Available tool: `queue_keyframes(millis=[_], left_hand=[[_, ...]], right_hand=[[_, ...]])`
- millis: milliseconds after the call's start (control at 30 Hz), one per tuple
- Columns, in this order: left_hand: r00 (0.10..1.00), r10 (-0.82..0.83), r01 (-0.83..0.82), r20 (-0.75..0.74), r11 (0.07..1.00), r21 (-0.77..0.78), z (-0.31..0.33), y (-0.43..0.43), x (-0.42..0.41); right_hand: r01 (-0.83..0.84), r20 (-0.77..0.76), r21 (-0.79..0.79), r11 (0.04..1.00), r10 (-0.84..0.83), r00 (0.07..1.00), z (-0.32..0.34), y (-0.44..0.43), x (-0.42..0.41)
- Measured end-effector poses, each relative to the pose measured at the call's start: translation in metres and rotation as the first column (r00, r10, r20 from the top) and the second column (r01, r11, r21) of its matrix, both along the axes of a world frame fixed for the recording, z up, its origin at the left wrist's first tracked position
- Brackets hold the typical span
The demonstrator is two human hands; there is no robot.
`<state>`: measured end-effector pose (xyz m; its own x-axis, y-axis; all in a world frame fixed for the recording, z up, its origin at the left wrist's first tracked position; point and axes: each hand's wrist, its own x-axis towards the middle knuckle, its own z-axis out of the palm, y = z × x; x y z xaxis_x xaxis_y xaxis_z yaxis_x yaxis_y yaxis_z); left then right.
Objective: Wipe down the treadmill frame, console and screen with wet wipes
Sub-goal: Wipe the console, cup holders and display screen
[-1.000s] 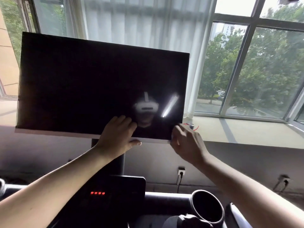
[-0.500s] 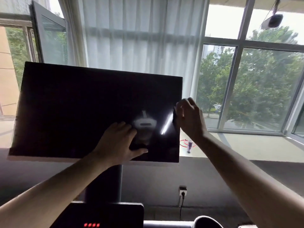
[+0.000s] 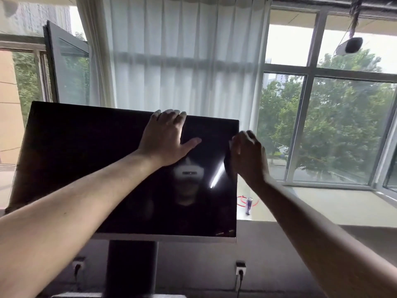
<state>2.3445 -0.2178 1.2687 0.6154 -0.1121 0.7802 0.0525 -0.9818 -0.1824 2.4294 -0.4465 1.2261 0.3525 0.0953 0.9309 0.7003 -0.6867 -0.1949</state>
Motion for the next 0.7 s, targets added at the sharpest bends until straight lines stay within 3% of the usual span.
queue_keyframes(millis=[133,367,567,700], left_hand=[[0.999,-0.024,0.023,-0.025,1.0,-0.021,0.004,0.002,0.0],[0.997,-0.035,0.033,-0.073,0.999,-0.02,0.01,0.007,-0.001],[0.993,-0.097,0.093,-0.074,0.994,-0.052,0.012,0.009,-0.004],[0.984,-0.143,0.139,-0.11,0.989,-0.048,0.016,0.015,-0.011]], right_hand=[[-0.037,-0.055,-0.074,0.997,0.033,0.998,-0.025,-0.012,-0.015],[0.099,-0.05,-0.025,0.995,-0.1,0.994,0.062,0.014,0.012],[0.225,-0.013,-0.169,0.96,-0.231,0.973,0.065,0.012,0.002],[0.292,-0.075,-0.174,0.94,-0.308,0.948,0.074,0.04,-0.009]])
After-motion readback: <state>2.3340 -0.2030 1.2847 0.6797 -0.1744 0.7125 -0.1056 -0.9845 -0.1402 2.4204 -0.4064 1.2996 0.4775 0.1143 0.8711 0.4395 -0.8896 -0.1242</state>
